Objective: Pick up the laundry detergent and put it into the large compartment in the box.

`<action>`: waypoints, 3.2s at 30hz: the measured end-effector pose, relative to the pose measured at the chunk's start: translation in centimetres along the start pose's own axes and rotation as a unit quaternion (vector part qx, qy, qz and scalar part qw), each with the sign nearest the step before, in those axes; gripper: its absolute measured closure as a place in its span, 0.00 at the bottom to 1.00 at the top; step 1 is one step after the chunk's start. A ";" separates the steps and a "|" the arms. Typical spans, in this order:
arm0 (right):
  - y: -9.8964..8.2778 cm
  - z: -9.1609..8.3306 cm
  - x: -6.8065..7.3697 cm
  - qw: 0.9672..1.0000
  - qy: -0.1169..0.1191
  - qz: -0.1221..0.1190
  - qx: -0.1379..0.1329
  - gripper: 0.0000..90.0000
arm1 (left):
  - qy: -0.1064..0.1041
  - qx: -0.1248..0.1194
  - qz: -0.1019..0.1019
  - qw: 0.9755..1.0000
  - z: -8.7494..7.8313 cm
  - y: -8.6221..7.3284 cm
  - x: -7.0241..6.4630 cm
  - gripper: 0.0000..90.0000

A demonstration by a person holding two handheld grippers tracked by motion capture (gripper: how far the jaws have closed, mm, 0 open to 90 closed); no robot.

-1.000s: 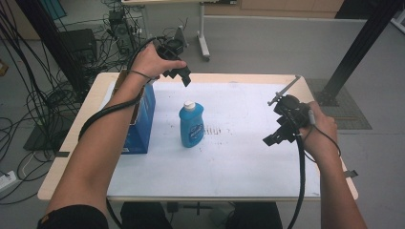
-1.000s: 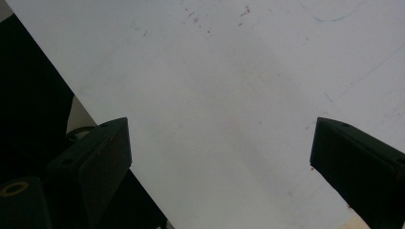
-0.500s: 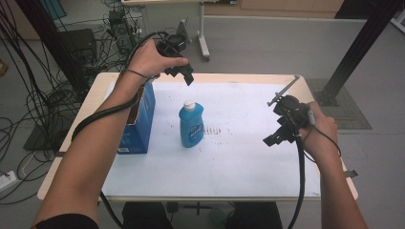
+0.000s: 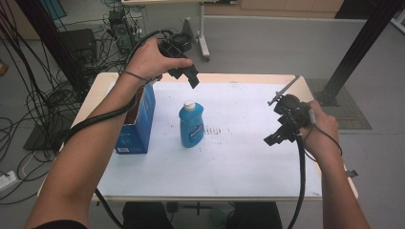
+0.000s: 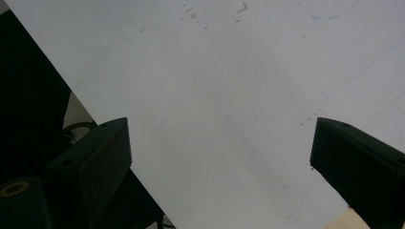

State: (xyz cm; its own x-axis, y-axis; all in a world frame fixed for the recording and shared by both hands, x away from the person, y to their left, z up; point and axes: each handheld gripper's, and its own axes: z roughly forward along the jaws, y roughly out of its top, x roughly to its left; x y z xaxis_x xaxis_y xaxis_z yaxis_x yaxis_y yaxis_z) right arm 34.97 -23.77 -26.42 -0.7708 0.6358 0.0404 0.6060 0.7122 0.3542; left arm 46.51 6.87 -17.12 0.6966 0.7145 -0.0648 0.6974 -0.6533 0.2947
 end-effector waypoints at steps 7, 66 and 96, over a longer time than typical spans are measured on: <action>0.0 0.1 0.0 1.000 -0.001 -0.002 0.001 0.07 | 0.011 0.005 0.024 1.000 -0.1 0.1 -1.5 0.08; -0.4 0.7 0.0 1.000 -0.005 0.008 0.007 0.07 | -0.013 -0.005 0.034 0.999 6.1 -3.4 -1.3 0.08; 0.0 1.4 0.3 1.000 -0.006 0.002 0.013 0.07 | -0.001 -0.004 0.029 1.000 10.1 -5.1 -1.3 0.08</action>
State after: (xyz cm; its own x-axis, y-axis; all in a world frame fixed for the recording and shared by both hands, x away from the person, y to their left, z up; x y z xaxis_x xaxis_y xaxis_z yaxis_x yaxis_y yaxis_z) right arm 34.99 -23.20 -27.73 -0.7662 0.6420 0.0295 0.6136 0.7171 0.3304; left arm 43.72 6.71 -28.14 0.7361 0.6750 -0.0495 0.6545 -0.6913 0.3060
